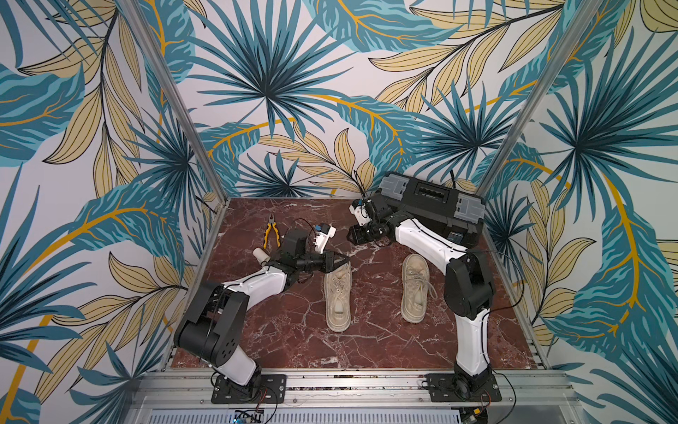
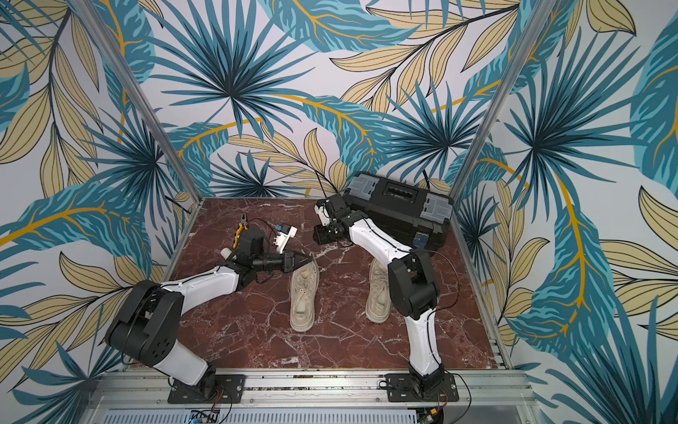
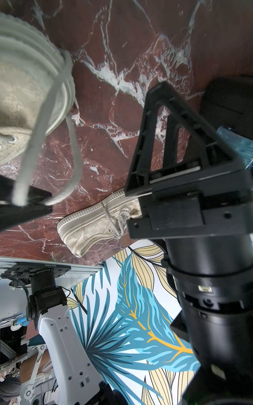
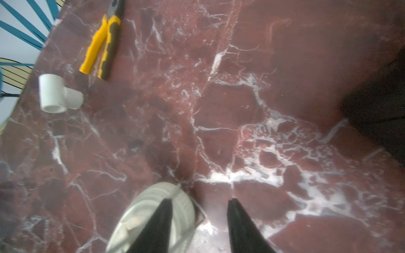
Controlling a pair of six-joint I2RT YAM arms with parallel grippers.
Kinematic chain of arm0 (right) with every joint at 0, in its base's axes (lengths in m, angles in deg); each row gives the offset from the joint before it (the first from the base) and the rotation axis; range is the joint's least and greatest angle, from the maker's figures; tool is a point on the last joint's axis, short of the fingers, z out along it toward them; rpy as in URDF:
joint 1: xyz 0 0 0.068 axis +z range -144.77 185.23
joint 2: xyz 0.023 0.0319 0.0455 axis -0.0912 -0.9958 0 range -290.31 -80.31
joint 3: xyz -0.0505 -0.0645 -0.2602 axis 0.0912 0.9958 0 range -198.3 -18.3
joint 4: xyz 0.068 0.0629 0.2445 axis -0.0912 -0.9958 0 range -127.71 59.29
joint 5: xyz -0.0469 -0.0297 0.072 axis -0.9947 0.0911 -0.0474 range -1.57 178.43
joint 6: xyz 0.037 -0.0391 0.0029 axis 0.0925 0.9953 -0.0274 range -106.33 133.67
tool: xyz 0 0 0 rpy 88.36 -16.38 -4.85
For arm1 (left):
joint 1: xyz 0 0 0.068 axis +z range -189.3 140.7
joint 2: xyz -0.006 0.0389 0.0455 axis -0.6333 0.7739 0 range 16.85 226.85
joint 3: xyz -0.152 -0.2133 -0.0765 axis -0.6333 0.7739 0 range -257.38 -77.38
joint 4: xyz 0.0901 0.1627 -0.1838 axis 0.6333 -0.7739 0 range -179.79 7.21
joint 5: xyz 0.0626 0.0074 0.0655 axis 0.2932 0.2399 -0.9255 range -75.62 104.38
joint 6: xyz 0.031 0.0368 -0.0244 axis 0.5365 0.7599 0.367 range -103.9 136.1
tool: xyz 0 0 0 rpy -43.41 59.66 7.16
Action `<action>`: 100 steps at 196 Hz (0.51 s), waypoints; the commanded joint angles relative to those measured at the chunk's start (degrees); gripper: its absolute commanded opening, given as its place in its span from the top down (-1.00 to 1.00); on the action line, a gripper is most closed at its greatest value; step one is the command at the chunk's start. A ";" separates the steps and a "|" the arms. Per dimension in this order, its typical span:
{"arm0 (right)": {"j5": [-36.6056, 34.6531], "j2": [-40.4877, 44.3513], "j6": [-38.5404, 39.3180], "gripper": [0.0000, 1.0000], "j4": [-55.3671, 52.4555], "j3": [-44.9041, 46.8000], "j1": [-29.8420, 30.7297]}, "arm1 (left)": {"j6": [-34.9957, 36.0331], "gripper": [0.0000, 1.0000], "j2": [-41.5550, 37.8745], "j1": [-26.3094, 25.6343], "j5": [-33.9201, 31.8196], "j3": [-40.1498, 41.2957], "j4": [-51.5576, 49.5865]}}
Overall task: Tie the shoes
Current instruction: Cross the shoelace with the shoelace.
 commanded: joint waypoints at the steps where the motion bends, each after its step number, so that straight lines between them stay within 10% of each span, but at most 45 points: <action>1: -3.25 6.00 3.53 0.06 2.17 7.20 -1.50 | -0.09 0.92 -1.41 0.38 -0.44 0.59 1.49; 100: 13.02 14.82 2.45 0.00 28.34 34.33 0.90 | -0.61 0.93 -0.81 0.73 -1.80 -0.11 0.61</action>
